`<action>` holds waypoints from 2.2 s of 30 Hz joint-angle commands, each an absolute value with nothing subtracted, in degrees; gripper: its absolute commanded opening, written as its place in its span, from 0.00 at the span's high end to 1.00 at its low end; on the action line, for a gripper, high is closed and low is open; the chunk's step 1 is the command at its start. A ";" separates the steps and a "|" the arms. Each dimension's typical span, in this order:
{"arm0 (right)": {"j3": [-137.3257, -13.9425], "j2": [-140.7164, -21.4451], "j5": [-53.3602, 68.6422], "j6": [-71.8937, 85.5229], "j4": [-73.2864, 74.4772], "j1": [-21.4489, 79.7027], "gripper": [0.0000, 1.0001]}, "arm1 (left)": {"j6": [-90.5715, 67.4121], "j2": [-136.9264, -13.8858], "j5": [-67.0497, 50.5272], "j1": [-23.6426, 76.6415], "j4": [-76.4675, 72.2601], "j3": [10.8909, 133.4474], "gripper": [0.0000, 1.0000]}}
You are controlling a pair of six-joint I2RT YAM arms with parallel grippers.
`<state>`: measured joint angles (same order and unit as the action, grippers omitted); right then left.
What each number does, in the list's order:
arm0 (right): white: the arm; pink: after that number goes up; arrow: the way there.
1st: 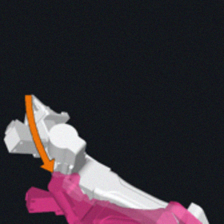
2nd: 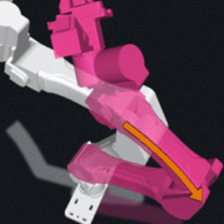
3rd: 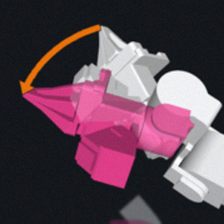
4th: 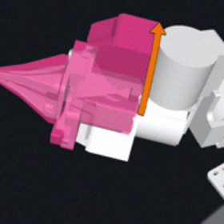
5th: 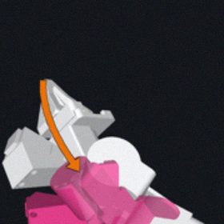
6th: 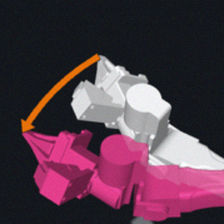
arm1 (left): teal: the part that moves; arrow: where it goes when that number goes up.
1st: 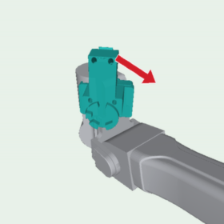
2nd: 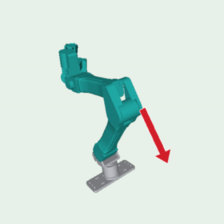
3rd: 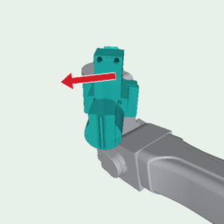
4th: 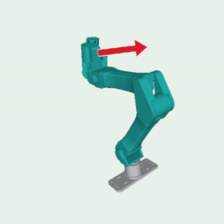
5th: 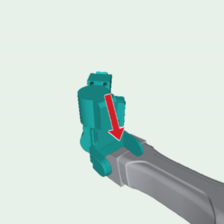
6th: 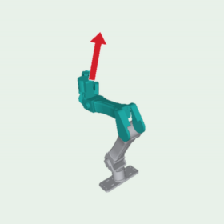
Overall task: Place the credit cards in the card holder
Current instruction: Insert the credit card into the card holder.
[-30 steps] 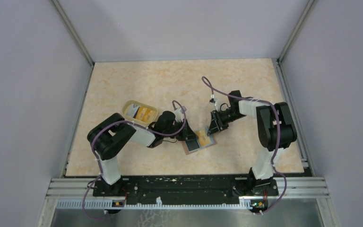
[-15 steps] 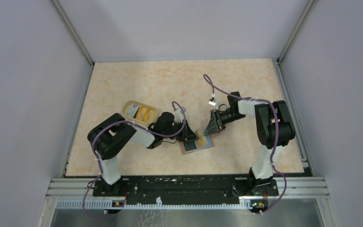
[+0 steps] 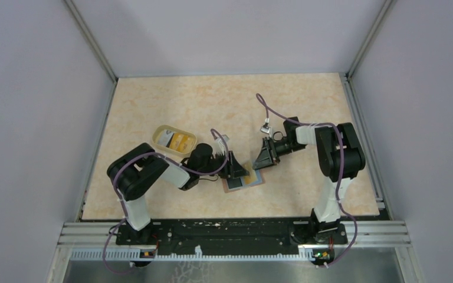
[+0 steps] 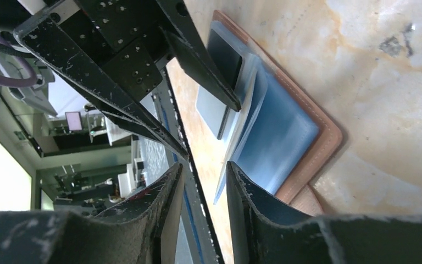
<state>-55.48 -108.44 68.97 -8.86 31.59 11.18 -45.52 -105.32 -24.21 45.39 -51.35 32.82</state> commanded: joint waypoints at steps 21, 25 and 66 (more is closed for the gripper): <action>-55.90 -109.84 77.64 -9.50 29.83 18.42 0.63 | -48.33 -104.25 -23.91 45.32 -62.77 28.30 0.36; -55.98 -109.43 76.51 -9.40 29.85 18.45 0.63 | -48.55 -104.32 -23.98 45.22 -62.67 28.30 0.44; -50.89 -99.54 59.98 2.10 14.48 20.13 0.60 | -50.40 -104.94 -26.13 43.77 -66.71 26.19 0.54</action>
